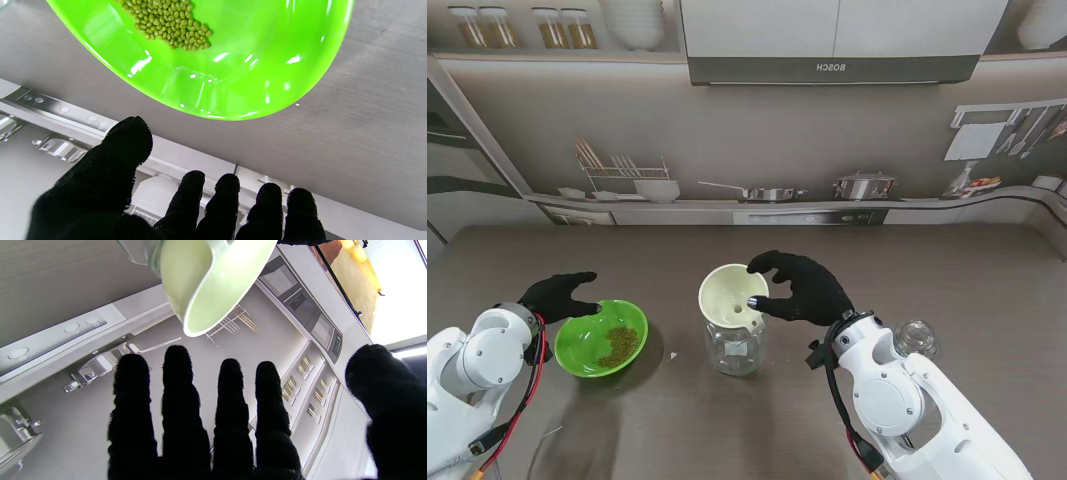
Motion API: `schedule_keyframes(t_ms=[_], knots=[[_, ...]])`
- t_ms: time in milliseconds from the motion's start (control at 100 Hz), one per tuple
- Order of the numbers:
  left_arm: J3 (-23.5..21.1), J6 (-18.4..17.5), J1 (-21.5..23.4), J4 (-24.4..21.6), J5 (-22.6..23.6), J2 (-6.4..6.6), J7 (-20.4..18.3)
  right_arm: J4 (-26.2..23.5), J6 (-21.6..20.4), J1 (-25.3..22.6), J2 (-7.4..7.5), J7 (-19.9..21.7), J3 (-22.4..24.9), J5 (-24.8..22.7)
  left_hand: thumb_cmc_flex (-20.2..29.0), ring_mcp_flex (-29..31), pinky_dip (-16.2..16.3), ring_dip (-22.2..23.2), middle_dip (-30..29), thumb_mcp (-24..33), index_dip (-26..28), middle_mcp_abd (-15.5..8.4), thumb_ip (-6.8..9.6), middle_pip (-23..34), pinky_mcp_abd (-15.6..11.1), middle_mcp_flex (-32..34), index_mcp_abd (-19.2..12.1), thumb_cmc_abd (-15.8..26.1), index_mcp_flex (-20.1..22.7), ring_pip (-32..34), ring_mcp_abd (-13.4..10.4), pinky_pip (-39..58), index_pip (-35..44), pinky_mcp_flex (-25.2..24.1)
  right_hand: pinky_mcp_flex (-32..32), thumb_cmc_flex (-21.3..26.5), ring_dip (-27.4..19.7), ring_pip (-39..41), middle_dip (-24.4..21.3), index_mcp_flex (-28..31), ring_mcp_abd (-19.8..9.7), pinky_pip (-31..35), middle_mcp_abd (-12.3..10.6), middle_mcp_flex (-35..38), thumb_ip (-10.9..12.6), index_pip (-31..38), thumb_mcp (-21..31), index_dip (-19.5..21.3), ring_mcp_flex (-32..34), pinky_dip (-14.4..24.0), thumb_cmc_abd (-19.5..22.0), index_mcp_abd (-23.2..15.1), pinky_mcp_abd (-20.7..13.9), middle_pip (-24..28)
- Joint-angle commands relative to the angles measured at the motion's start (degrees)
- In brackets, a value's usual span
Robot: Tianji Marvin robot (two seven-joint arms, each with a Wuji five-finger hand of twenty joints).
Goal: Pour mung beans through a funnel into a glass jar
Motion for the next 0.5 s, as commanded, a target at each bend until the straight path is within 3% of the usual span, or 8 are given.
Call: schedule_keyframes(t_ms=[0, 310, 490], knots=[[0.1, 0.18, -0.75, 0.7, 0.65, 0.27, -1.64, -0.03, 0.12, -0.19, -0.25, 0.97, -0.21, 0.18, -2.34, -2.19, -1.09, 0.02, -0.4, 1.42, -0.23, -1.31, -1.67, -0.24, -2.13, -1.88, 1.23, -2.21, -1.93, -0.74, -1.02, -0.71, -0.43, -1.07, 0.15, -0.67, 0.48, 0.45, 0.03, 0.85, -1.13, 0.18, -0.29, 1.02, 1.84, -0.89, -1.08, 1.17, 1.5, 0.14, 0.76, -0.35, 0.58, -0.57], [1.56, 0.48, -3.25, 2.83, 2.21, 1.14, -5.82, 0.12, 0.37, -0.07, -0.31, 1.32, -0.37, 1.24, -3.53, -3.37, -1.54, -0.01, 0.53, 3.31, 2.61, -0.09, -2.01, 0.0, -3.48, -3.26, 3.07, -4.08, -0.45, -0.9, -2.09, -1.1, 1.94, -2.23, 0.21, -0.76, 0.55, 0.47, 0.08, 0.94, -1.26, 0.25, 0.0, 1.38, 1.85, -0.81, -0.98, 1.17, 1.63, 0.16, 0.94, 0.0, 0.7, -0.51], [2.86, 0.31, -4.4, 4.14, 3.06, 1.31, -6.28, 0.24, 0.56, 0.0, -0.38, 1.37, -0.43, 1.86, -3.94, -4.22, -1.82, 0.0, 0.8, 4.1, 3.48, -0.08, -2.16, -0.18, -4.18, -4.11, 2.78, -4.28, -1.0, -1.02, -2.69, -1.46, 1.79, -3.06, 0.24, -0.67, 0.6, 0.54, 0.09, 1.1, -1.15, 0.29, 0.1, 1.73, 1.9, -0.71, -0.94, 1.16, 1.84, 0.16, 0.99, 0.15, 0.65, -0.5]])
